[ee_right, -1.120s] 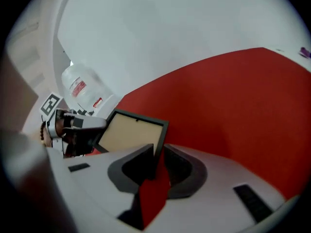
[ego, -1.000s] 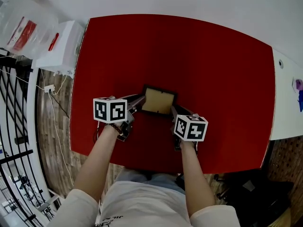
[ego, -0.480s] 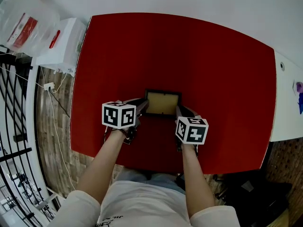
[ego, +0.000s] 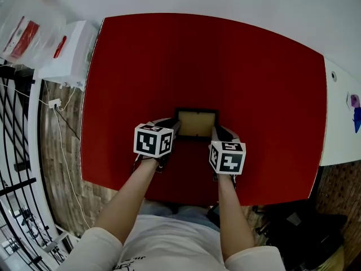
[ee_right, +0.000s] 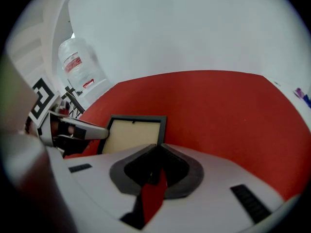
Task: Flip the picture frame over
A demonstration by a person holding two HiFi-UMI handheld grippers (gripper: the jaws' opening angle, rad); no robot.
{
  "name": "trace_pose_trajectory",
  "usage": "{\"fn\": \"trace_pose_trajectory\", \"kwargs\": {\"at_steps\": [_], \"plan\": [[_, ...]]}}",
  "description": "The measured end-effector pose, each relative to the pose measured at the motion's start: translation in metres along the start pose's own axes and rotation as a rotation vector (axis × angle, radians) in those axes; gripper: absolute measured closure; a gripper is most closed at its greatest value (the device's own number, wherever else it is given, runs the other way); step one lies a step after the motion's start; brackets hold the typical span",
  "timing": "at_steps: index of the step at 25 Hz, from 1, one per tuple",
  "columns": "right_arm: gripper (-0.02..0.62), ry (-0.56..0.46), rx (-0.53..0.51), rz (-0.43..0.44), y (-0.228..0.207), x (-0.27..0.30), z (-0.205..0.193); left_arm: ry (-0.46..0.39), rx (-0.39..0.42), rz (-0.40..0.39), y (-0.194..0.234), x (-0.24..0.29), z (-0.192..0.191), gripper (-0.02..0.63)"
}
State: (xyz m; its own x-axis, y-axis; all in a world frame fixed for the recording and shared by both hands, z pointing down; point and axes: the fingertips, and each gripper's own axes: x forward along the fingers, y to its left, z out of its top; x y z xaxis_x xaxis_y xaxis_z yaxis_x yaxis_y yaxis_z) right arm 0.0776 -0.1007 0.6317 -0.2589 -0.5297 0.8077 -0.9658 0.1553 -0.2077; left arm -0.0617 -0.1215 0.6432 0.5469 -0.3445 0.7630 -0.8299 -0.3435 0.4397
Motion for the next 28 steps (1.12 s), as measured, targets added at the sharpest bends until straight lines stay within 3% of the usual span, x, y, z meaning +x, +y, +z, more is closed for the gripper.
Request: {"fn": "trace_pose_trajectory", "kwargs": {"at_steps": [4, 14, 28], "plan": [[0.559, 0.005, 0.008, -0.007, -0.001, 0.004, -0.003, 0.013, 0.05, 0.037, 0.003, 0.005, -0.002, 0.531], [0.558, 0.012, 0.006, -0.024, -0.003, 0.009, -0.006, 0.013, 0.036, 0.049, 0.007, 0.015, 0.0, 0.537], [0.557, -0.038, -0.032, -0.069, -0.006, 0.001, 0.001, -0.011, 0.113, 0.094, 0.003, 0.007, 0.005, 0.535]]}}
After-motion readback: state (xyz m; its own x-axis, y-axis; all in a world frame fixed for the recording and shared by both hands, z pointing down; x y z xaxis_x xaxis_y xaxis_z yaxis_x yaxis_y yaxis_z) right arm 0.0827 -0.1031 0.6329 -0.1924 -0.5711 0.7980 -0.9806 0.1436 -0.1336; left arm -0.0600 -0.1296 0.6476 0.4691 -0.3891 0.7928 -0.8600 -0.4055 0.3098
